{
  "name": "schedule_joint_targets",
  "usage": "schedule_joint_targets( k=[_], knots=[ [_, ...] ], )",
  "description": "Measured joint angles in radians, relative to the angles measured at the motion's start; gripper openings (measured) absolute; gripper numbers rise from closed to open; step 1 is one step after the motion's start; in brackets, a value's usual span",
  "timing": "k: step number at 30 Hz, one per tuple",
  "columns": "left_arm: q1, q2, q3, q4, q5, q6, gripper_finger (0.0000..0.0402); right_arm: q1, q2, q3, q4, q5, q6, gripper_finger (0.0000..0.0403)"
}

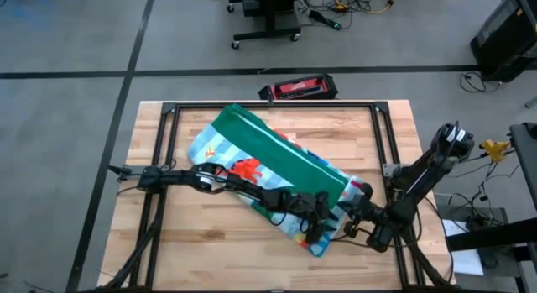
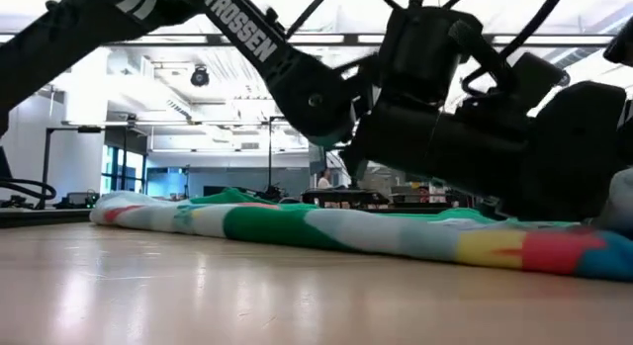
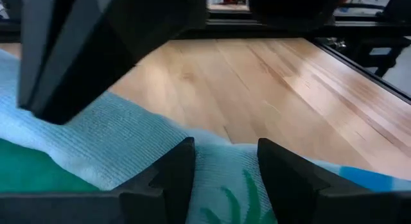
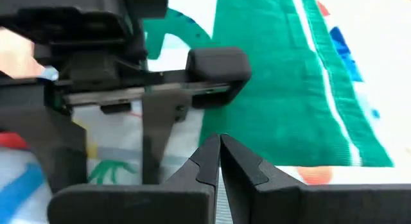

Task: Roll towel
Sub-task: Roll the green multi-color dinosaur print towel

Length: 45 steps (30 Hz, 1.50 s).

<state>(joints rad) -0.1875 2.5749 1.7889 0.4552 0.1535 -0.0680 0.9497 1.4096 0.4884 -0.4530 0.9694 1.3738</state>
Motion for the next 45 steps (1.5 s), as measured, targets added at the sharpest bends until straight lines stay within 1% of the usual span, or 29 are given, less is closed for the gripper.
schedule_joint_targets(
  k=[4, 7, 12, 15, 17, 19, 21, 24, 29, 34, 40, 43, 45],
  knots=[
    [-0.009, -0.022, -0.001, -0.061, 0.004, 0.022, 0.0157, -0.006, 0.082, -0.022, 0.000, 0.022, 0.152, 0.0000],
    [-0.020, -0.030, -0.002, -0.070, -0.003, 0.043, 0.0157, -0.005, 0.167, -0.024, 0.010, 0.032, 0.244, 0.0000],
    [-0.028, -0.081, -0.007, -0.107, 0.013, 0.106, 0.0157, -0.005, 0.276, -0.023, 0.083, 0.075, 0.286, 0.0000],
    [-0.026, -0.127, -0.006, -0.104, 0.023, 0.213, 0.0157, 0.000, 0.298, -0.016, 0.096, 0.084, 0.286, 0.0000],
    [-0.008, -0.138, -0.002, -0.087, 0.027, 0.250, 0.0157, 0.002, 0.294, -0.012, 0.094, 0.080, 0.285, 0.0000],
    [0.025, -0.137, -0.003, -0.090, 0.049, 0.249, 0.0157, 0.007, 0.280, -0.010, 0.096, 0.071, 0.284, 0.0000],
    [0.049, -0.118, -0.004, -0.074, 0.134, 0.230, 0.0157, 0.008, 0.260, -0.011, 0.089, 0.055, 0.272, 0.0000],
    [0.068, -0.097, -0.005, -0.064, 0.200, 0.202, 0.0157, 0.011, 0.224, -0.011, 0.092, 0.030, 0.239, 0.0000],
    [0.091, -0.059, -0.007, -0.041, 0.186, 0.232, 0.0157, 0.011, 0.188, -0.012, 0.092, 0.018, 0.216, 0.0000],
    [0.100, -0.026, -0.007, 0.018, 0.199, 0.235, 0.0157, 0.011, 0.204, -0.012, 0.096, 0.009, 0.229, 0.0000],
    [0.114, -0.015, -0.011, -0.002, 0.214, 0.243, 0.0157, 0.010, 0.194, -0.012, 0.091, 0.010, 0.228, 0.0000],
    [0.119, -0.015, -0.034, -0.002, 0.216, 0.243, 0.0157, 0.011, 0.158, 0.014, 0.043, 0.006, 0.169, 0.0000],
    [0.124, -0.016, -0.048, 0.000, 0.221, 0.243, 0.0157, 0.013, 0.128, 0.057, -0.045, 0.003, 0.154, 0.0000]
  ],
)
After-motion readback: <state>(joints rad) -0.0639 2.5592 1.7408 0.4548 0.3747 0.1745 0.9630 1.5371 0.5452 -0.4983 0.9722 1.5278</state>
